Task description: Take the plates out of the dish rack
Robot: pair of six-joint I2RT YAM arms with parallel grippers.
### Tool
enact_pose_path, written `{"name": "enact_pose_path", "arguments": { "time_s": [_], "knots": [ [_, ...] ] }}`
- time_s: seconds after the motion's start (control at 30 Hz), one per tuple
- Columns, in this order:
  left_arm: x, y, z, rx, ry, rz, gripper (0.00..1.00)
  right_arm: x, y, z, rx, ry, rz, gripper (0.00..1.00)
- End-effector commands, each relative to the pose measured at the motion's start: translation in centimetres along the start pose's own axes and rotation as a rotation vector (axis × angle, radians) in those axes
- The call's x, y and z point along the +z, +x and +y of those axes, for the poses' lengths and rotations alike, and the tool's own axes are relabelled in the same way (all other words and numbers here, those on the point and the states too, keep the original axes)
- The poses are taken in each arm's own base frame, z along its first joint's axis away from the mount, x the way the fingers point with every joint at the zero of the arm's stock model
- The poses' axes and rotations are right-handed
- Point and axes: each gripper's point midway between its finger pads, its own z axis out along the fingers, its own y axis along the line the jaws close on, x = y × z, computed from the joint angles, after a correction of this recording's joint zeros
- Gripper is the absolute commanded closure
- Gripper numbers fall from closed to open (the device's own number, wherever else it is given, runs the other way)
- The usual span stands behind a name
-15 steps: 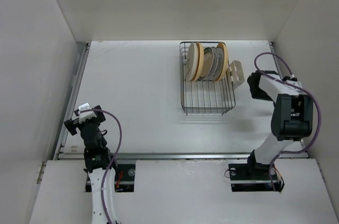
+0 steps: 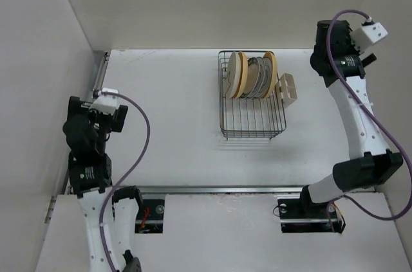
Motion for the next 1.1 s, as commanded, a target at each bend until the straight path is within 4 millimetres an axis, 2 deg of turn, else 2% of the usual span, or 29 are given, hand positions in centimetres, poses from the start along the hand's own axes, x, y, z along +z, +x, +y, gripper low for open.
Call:
{"name": "enact_pose_path", "arguments": {
  "time_s": [0.0, 0.03, 0.07, 0.13, 0.17, 0.2, 0.23, 0.27, 0.3, 0.33, 0.37, 0.4, 0.43, 0.47, 0.57, 0.6, 0.67, 0.73, 0.77, 0.87, 0.93, 0.97, 1.07],
  "knots": [
    [-0.1, 1.1, -0.5, 0.003, 0.093, 0.172, 0.01, -4.4, -2.9, 8.4, -0.124, -0.545, 0.009, 0.00],
    [0.5, 1.3, -0.8, -0.002, 0.129, 0.214, 0.01, -6.3, -2.1, 11.1, -0.097, -0.737, 0.012, 0.00],
    [-0.1, 1.8, -1.5, 0.002, 0.184, 0.265, 0.01, -8.3, -3.1, 11.7, -0.081, -0.853, -0.021, 0.00],
    [0.4, 0.3, -1.6, -0.026, 0.241, 0.275, 0.01, -9.7, -2.4, 13.1, -0.128, -0.995, -0.074, 0.00],
    [0.6, 0.1, -1.6, -0.041, 0.252, 0.299, 0.01, -10.2, -2.4, 13.7, -0.107, -1.035, -0.094, 0.00],
    [0.6, 0.4, -1.8, -0.062, 0.269, 0.338, 0.01, -9.8, -1.2, 14.4, -0.129, -1.037, -0.070, 0.00],
    [0.9, -0.4, -1.5, -0.103, 0.261, 0.342, 0.01, -9.4, -0.3, 15.0, -0.185, -1.040, -0.057, 0.01],
    [2.1, 0.3, -1.6, -0.121, 0.272, 0.397, 0.01, -9.6, -0.2, 15.5, -0.236, -1.051, -0.016, 0.06],
    [2.2, 0.7, -1.8, -0.125, 0.293, 0.440, 0.01, -8.4, 3.1, 16.8, -0.305, -1.037, 0.064, 0.14],
    [2.6, 0.8, -2.1, -0.132, 0.318, 0.463, 0.01, -7.8, 4.4, 17.1, -0.352, -1.023, 0.103, 0.22],
    [3.5, 0.4, -2.4, -0.145, 0.361, 0.484, 0.01, -7.3, 5.7, 17.4, -0.388, -1.009, 0.144, 0.34],
    [3.8, 0.7, -2.6, -0.149, 0.376, 0.513, 0.01, -7.7, 7.0, 17.5, -0.433, -0.987, 0.183, 0.39],
    [4.0, 0.9, -2.7, -0.163, 0.387, 0.542, 0.01, -6.9, 9.6, 17.7, -0.480, -0.949, 0.219, 0.41],
    [4.5, 0.8, -2.4, -0.172, 0.373, 0.551, 0.01, -6.9, 10.2, 17.8, -0.492, -0.924, 0.215, 0.41],
    [5.2, 2.3, -3.0, -0.184, 0.389, 0.617, 0.01, -6.4, 11.9, 17.4, -0.525, -0.826, 0.204, 0.41],
    [5.3, 2.6, -3.0, -0.181, 0.380, 0.622, 0.01, -6.4, 11.8, 17.3, -0.528, -0.808, 0.193, 0.41],
    [6.2, 2.9, -2.6, -0.182, 0.341, 0.612, 0.01, -6.3, 13.6, 17.3, -0.569, -0.772, 0.202, 0.41],
    [6.2, 3.5, -2.5, -0.186, 0.317, 0.620, 0.01, -6.2, 14.4, 17.0, -0.600, -0.738, 0.204, 0.41],
    [6.2, 3.5, -2.5, -0.186, 0.317, 0.620, 0.01, -6.1, 15.8, 17.2, -0.625, -0.724, 0.211, 0.41],
    [6.2, 4.3, -2.8, -0.183, 0.316, 0.640, 0.01, -5.4, 16.2, 17.1, -0.660, -0.659, 0.199, 0.46],
    [6.2, 4.7, -3.0, -0.184, 0.321, 0.649, 0.01, -5.0, 17.7, 17.2, -0.689, -0.649, 0.216, 0.46],
    [6.2, 4.7, -3.0, -0.184, 0.321, 0.649, 0.01, -5.2, 17.4, 17.5, -0.680, -0.663, 0.216, 0.46],
    [6.1, 5.0, -3.2, -0.185, 0.325, 0.659, 0.01, -5.4, 18.8, 17.7, -0.702, -0.667, 0.229, 0.47]
  ]
}}
